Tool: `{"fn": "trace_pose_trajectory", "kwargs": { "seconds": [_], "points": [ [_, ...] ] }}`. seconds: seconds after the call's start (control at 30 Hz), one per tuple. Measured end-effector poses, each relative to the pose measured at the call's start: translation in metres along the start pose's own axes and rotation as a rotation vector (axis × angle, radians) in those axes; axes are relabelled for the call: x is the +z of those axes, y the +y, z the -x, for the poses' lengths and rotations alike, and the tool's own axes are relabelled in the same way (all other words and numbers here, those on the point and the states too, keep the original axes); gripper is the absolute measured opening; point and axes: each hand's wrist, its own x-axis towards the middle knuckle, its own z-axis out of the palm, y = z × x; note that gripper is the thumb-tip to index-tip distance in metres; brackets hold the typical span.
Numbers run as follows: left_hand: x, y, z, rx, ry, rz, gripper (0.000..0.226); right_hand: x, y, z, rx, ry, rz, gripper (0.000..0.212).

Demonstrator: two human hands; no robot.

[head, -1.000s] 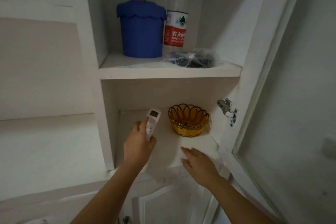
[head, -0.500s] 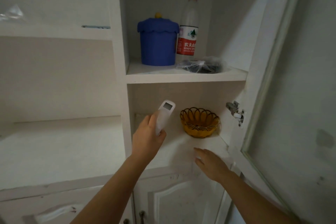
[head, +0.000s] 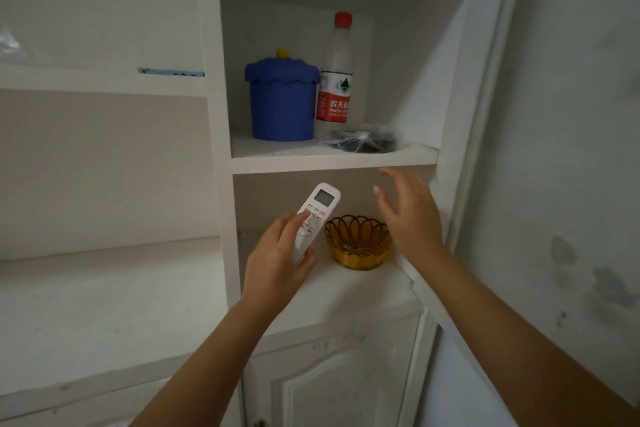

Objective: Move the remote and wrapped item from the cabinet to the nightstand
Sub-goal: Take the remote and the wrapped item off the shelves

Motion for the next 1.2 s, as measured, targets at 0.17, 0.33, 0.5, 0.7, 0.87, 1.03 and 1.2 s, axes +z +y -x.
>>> {"fn": "trace_pose_trajectory", "kwargs": {
  "seconds": [0.17,0.33,0.5,0.7,0.87,1.03,1.2],
  "points": [
    [-0.01,0.005,-0.01,0.026,0.058,0.01,0.06,-0.003,0.001,-0.043,0.019,-0.037,0.066,0.035],
    [-0.015,0.008,-0.036,-0.032,0.143,-0.008,0.06,0.009,0.007,-0.07,0.026,-0.174,0.126,0.043],
    [-0.014,0.007,-0.053,-0.103,0.192,-0.027,0.061,0.022,0.011,-0.09,0.027,-0.239,0.244,0.036],
    [-0.012,0.01,-0.062,-0.089,0.217,-0.038,0.059,0.026,0.014,-0.098,-0.086,-0.203,0.211,0.019],
    [-0.011,0.01,-0.061,-0.103,0.221,-0.036,0.061,0.023,0.012,-0.091,-0.131,-0.148,0.166,0.019],
    [-0.008,0.01,-0.059,-0.12,0.221,-0.029,0.062,0.011,0.008,-0.078,-0.134,-0.113,0.116,0.019],
    [-0.006,0.014,-0.061,-0.142,0.233,-0.014,0.061,-0.001,0.007,-0.066,-0.164,-0.078,0.123,0.021]
  ]
}}
